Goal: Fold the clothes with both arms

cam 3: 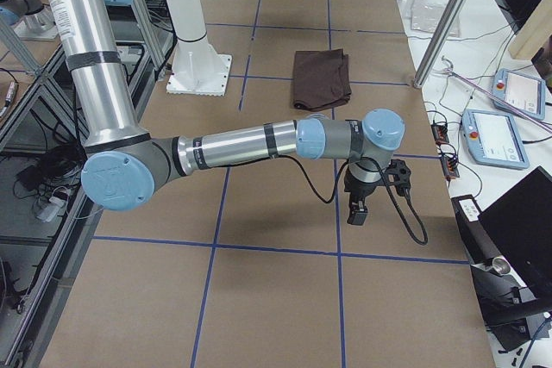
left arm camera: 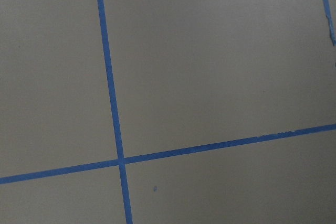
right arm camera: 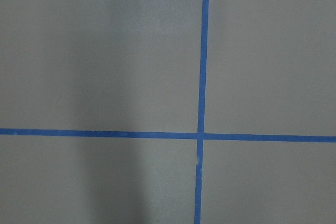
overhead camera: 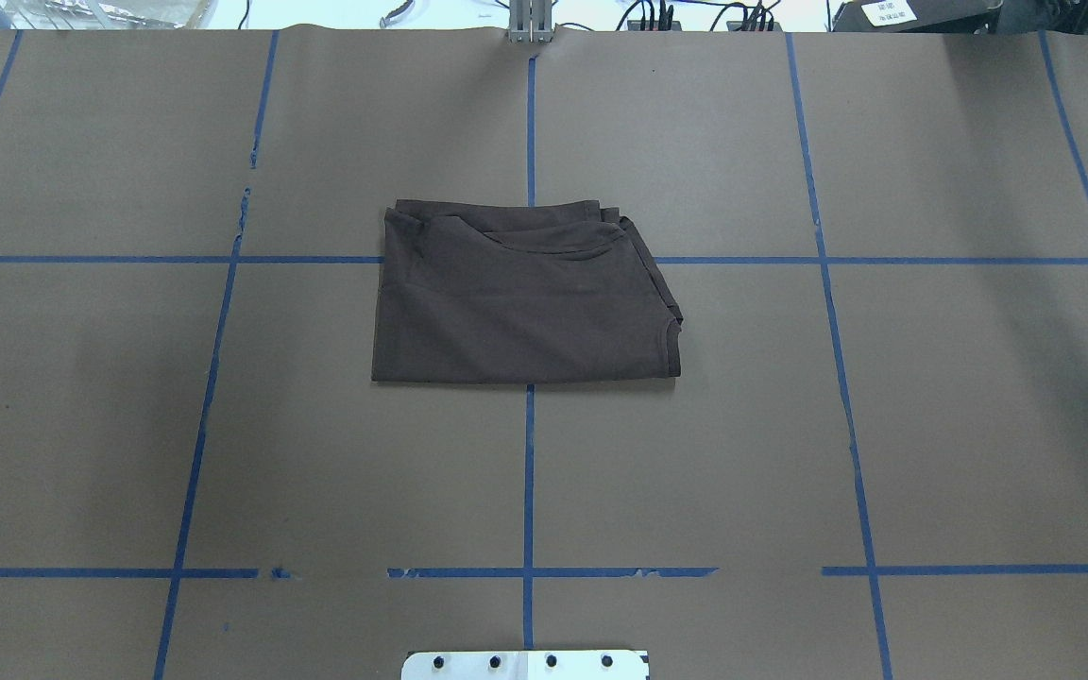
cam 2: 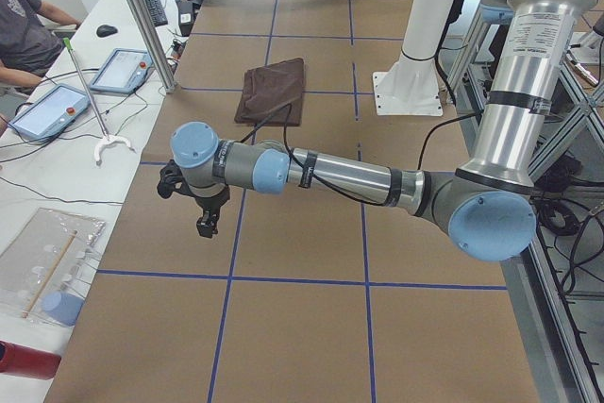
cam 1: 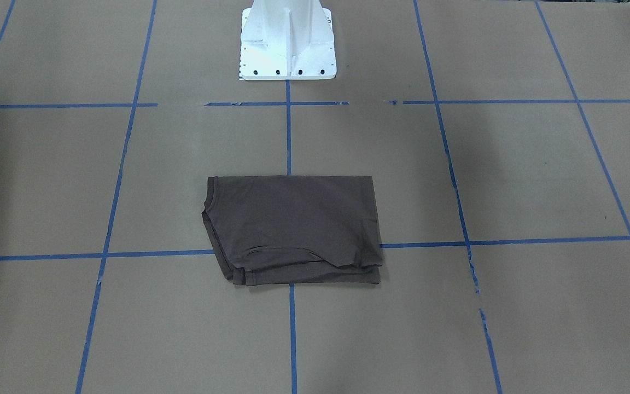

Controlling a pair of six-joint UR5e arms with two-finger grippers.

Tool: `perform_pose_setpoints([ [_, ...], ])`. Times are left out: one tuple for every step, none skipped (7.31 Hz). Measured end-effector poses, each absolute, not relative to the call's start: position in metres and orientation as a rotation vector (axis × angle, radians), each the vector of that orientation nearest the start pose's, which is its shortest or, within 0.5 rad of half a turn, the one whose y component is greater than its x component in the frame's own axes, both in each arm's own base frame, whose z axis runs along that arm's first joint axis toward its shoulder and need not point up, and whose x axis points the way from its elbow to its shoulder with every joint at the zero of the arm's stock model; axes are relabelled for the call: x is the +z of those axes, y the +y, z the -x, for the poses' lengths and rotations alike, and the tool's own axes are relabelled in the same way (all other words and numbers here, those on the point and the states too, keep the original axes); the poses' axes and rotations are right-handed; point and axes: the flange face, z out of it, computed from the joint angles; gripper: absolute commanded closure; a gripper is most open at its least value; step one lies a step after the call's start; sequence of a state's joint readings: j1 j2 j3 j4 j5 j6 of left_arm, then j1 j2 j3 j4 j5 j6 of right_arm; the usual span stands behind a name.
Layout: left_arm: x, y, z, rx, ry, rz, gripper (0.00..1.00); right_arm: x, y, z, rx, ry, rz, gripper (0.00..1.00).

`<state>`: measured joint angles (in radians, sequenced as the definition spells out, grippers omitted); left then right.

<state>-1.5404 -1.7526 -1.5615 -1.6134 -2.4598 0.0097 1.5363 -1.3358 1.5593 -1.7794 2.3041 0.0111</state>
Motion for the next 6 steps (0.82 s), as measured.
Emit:
perform_pose_setpoints([
  [0.559, -0.57, 0.036, 0.144, 0.888, -0.203, 0.0, 0.561, -0.584, -0.04, -0.039, -0.733, 0.004, 0.0],
  [0.564, -0.568, 0.032, 0.151, 0.882, -0.203, 0.0, 0.56, -0.584, -0.036, -0.045, -0.733, 0.006, 0.0],
  [0.567, -0.567, 0.027, 0.16, 0.867, -0.2, 0.0, 0.558, -0.584, -0.034, -0.048, -0.736, 0.004, 0.0],
  [0.567, -0.569, 0.023, 0.169, 0.841, -0.202, 0.0, 0.554, -0.584, -0.034, -0.05, -0.741, -0.001, 0.0],
  [0.564, -0.571, 0.022, 0.172, 0.807, -0.21, 0.0, 0.552, -0.584, -0.033, -0.051, -0.744, -0.003, 0.0],
  [0.563, -0.573, 0.022, 0.173, 0.781, -0.216, 0.0, 0.55, -0.583, -0.033, -0.052, -0.747, -0.004, 0.0],
])
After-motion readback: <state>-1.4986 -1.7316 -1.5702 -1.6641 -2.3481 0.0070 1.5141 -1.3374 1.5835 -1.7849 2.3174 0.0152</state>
